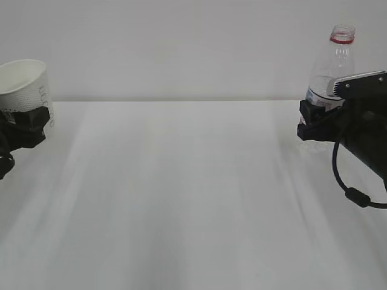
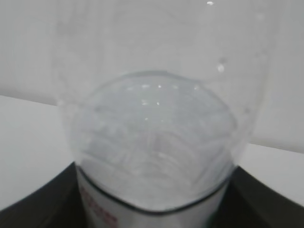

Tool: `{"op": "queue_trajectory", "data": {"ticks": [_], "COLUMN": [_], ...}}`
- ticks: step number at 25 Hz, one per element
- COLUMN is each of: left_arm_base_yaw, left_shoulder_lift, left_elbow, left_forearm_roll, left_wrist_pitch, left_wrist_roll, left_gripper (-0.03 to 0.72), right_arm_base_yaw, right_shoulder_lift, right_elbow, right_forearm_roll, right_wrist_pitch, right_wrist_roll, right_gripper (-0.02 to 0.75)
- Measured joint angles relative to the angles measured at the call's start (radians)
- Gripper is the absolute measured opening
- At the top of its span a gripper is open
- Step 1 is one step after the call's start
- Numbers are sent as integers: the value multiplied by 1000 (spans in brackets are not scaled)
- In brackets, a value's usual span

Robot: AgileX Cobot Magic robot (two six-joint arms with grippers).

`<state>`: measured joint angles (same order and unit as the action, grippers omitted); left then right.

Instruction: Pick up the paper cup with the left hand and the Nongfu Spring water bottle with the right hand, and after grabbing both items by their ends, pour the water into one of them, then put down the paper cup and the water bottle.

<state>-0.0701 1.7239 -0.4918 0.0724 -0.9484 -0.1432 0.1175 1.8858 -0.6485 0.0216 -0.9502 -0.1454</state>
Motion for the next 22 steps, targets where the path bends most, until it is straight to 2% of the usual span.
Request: {"op": "queue_trajectory", "data": {"ticks": [10, 22], "left_arm_base_yaw": [4, 36], "left_shoulder_lift": [24, 179], "left_elbow": [0, -62], "left_forearm_roll": [-72, -58], "left_wrist_pitch": [-70, -119], "left_wrist_roll": [4, 8], "left_gripper": [484, 484], "right_arm_base_yaw": [0, 0], "right_shoulder_lift": [0, 0], "right_elbow": [0, 0], "right_forearm_roll": [-2, -4], "right_wrist_pitch": [0, 0], "right_wrist_roll": [0, 0], "right_gripper": [484, 484]}}
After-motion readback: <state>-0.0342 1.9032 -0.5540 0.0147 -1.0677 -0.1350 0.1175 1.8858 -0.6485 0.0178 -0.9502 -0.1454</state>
